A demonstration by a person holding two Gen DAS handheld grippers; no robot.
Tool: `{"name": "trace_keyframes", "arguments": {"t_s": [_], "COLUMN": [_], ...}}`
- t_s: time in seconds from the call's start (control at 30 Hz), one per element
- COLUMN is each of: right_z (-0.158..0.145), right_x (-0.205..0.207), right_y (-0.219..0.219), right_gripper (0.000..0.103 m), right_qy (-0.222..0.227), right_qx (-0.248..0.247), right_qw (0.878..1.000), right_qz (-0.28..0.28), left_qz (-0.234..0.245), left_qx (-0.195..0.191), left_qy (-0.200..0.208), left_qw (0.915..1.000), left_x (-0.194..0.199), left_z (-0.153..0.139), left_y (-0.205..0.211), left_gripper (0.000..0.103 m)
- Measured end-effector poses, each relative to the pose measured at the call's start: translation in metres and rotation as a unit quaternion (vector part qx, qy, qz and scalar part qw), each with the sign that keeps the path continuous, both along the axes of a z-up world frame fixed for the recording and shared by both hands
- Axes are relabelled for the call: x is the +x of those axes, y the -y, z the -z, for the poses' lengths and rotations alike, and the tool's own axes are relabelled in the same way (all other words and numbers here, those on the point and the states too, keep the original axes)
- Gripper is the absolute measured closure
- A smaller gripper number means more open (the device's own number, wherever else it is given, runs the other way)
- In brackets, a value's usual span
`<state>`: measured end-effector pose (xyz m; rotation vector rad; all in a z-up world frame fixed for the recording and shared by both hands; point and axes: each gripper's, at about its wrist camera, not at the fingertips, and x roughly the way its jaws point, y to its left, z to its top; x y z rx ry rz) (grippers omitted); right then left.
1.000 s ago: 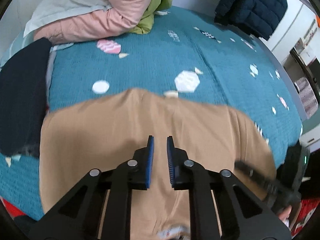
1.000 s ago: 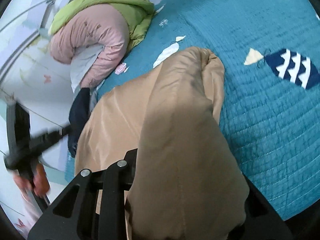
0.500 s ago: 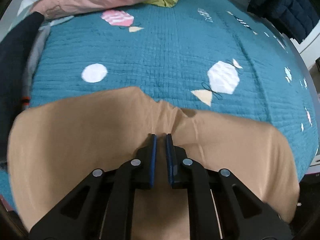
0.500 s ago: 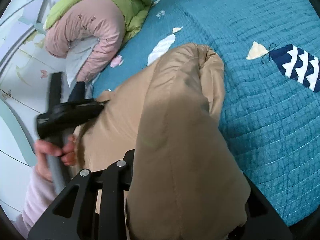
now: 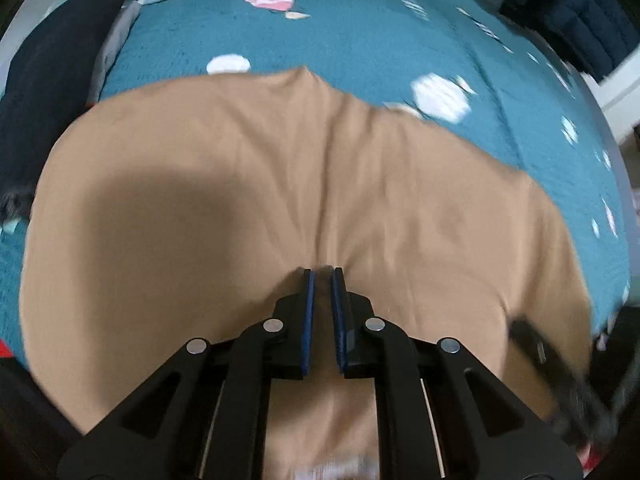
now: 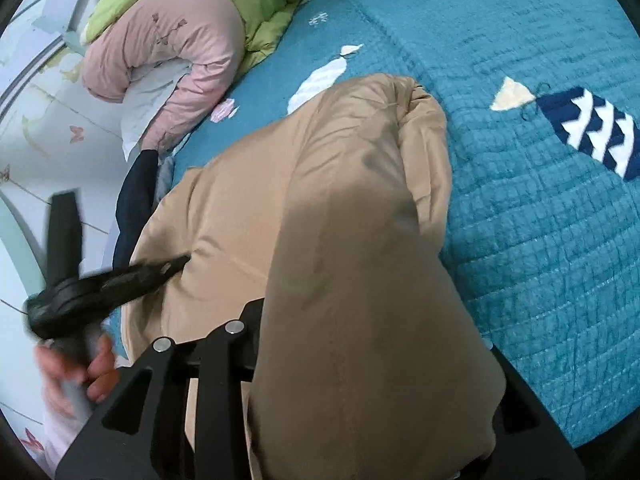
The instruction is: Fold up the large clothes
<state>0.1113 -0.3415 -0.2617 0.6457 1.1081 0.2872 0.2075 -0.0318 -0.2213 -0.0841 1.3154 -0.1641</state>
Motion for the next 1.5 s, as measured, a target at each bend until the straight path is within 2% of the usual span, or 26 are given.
{"name": "trace_keyframes", "arguments": {"t_s": [0.07,0.13,0.2,0.3,0.4,0.5,0.57,0.6,0.7,0.8,0.87,0.9,0.93,0.97,1.03,1.07,1.1,1.17,1.23,1.33,1.37,1.43,1.5], "right_z": [0.001,0.001,0.002,0.003,0.006,0.007,0.007,0.007,0.008,0.008,0.008,0.009,0.009,0.009,0.009,0.010,0.011,0.011,0.011,0.011,0.011,0.012,0.012], "right_x": [0.001,0.002,0.002,0.001,0.000,0.000,0.001,0.000,0.000,0.000,0.001,0.002,0.002,0.002,0.002,0.002,0.003,0.005,0.005,0.005,0.005,0.005,0.007], "right_y": [-0.001,-0.003,-0.008,-0.008,-0.004,-0.003,-0.005,-0.006,-0.003,-0.004,-0.004,-0.005,-0.005,-0.005,-0.003,-0.002,-0.001,-0.001,-0.002,0.000,0.000,0.000,0.000], "right_gripper": [0.067,0.066,0.065,0.065,0.065,0.064,0.064,0.063,0.063,0.063,0.062,0.061,0.061,0.061,0.061,0.061,0.061,0.060,0.060,0.060,0.060,0.060,0.060], "right_qy": [0.000,0.000,-0.001,-0.002,-0.008,-0.011,-0.011,-0.010,-0.012,-0.014,-0.015,-0.015,-0.016,-0.015,-0.015,-0.017,-0.019,-0.021,-0.020,-0.020,-0.021,-0.022,-0.022], "right_qx": [0.001,-0.005,-0.012,-0.019,-0.010,-0.005,-0.015,-0.018,-0.012,-0.007,-0.009,-0.010,-0.010,-0.011,-0.008,-0.004,-0.001,0.000,-0.004,-0.001,0.000,0.001,0.002], "right_qw": [1.000,1.000,1.000,1.000,1.000,1.000,1.000,1.000,1.000,1.000,1.000,1.000,1.000,1.000,1.000,1.000,1.000,1.000,1.000,1.000,1.000,1.000,1.000], "right_qz": [-0.001,-0.006,-0.012,-0.011,0.000,0.003,-0.001,-0.002,0.001,0.004,0.003,0.001,-0.001,-0.002,0.000,0.001,0.003,0.002,0.000,0.001,0.001,0.001,-0.001], "left_qz": [0.015,0.007,-0.003,-0.027,-0.010,0.029,0.041,0.048,0.020,0.052,0.064,0.056,0.049,0.047,0.056,0.060,0.060,0.056,0.040,0.019,0.007,0.003,0.002], "left_qx": [0.000,-0.017,-0.049,-0.086,-0.070,-0.026,-0.011,-0.003,-0.018,0.012,0.036,0.047,0.047,0.048,0.045,0.026,0.014,0.015,0.024,-0.002,0.006,0.021,0.022], "left_qy": [-0.013,-0.017,-0.011,-0.039,-0.062,-0.072,-0.040,-0.034,-0.069,-0.042,-0.048,-0.054,-0.043,-0.045,-0.064,-0.062,-0.053,-0.020,-0.009,-0.023,-0.017,0.011,0.020], "left_qw": [0.9998,0.9997,0.9987,0.9951,0.9956,0.9967,0.9983,0.9983,0.9973,0.9977,0.9961,0.9958,0.9968,0.9968,0.9954,0.9959,0.9967,0.9981,0.9989,0.9996,0.9998,0.9997,0.9995], "left_x": [-0.027,-0.044,-0.045,-0.036,-0.050,-0.079,-0.091,-0.090,-0.080,-0.083,-0.081,-0.076,-0.071,-0.069,-0.064,-0.061,-0.056,-0.039,-0.014,0.033,0.052,0.064,0.076], "left_z": [0.006,0.021,0.035,0.037,0.024,0.035,0.042,0.043,0.036,0.017,0.025,0.039,0.047,0.047,0.031,0.019,0.010,-0.012,-0.017,-0.021,-0.022,-0.028,-0.028], "left_y": [-0.006,-0.016,-0.026,-0.036,-0.033,-0.021,-0.018,-0.016,-0.019,-0.007,0.002,0.003,0.002,0.003,0.007,0.007,0.009,0.008,0.008,0.015,0.018,0.018,0.027], "left_gripper": [0.093,0.093,0.093,0.094,0.094,0.094,0.095,0.095,0.095,0.094,0.095,0.095,0.095,0.096,0.095,0.095,0.095,0.095,0.095,0.095,0.095,0.095,0.095]}}
